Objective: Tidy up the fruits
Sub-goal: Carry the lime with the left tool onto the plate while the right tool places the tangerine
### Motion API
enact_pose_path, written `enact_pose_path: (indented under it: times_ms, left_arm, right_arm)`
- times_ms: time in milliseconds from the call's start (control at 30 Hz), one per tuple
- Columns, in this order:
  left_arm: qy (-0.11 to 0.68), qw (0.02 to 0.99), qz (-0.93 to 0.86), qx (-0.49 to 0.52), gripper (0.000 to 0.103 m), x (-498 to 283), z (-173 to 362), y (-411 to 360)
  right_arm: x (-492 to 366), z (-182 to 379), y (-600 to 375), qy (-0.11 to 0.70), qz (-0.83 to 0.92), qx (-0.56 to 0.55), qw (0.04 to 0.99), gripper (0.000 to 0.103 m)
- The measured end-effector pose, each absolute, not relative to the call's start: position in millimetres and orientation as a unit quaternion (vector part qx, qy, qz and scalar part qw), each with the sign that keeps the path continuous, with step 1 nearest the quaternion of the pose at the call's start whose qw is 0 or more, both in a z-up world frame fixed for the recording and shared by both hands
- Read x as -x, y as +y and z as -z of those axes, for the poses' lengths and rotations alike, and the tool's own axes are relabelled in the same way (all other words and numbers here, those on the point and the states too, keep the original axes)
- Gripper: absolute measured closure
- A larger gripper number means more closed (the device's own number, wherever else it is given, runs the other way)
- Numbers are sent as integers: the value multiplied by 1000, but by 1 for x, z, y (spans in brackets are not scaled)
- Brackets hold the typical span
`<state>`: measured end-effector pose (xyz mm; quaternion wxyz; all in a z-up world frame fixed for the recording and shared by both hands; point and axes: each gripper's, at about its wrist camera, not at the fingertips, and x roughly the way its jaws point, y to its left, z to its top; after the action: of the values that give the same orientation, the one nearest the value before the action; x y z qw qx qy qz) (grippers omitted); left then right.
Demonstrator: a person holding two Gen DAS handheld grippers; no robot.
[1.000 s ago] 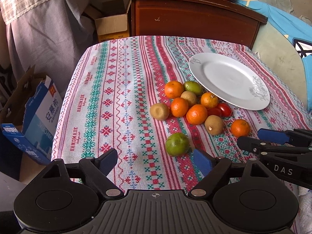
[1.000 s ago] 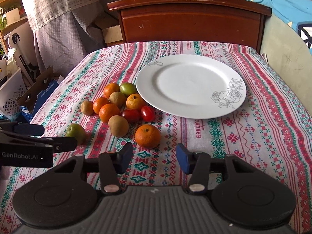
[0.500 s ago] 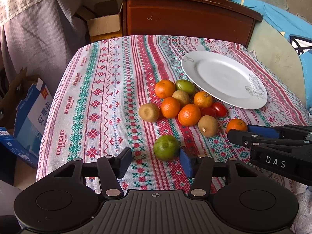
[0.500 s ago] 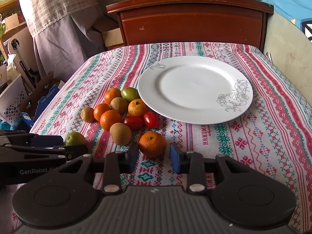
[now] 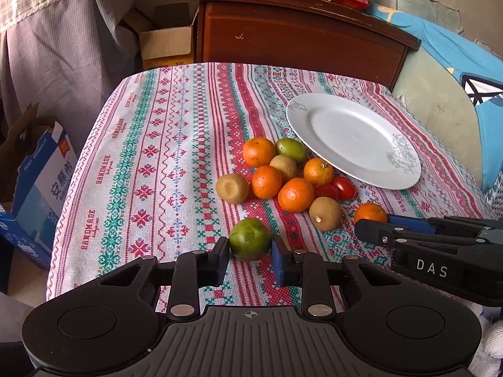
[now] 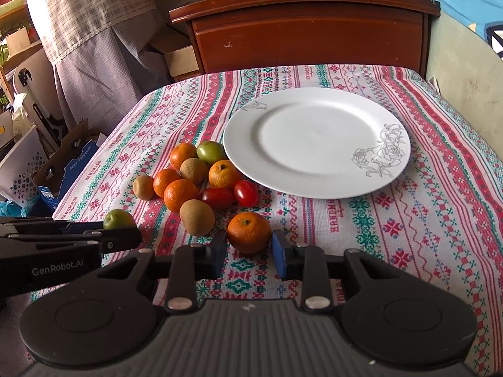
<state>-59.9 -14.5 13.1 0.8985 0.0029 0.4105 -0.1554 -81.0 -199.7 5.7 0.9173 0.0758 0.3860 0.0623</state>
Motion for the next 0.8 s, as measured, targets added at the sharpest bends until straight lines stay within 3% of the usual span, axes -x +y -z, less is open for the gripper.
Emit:
enact_pose_path:
  times_ms: [800]
  left_arm:
    - [360,909,204,56,77,15,-48,-59]
  right_arm:
    - [58,-34,-250,340,-2,-146,929,73]
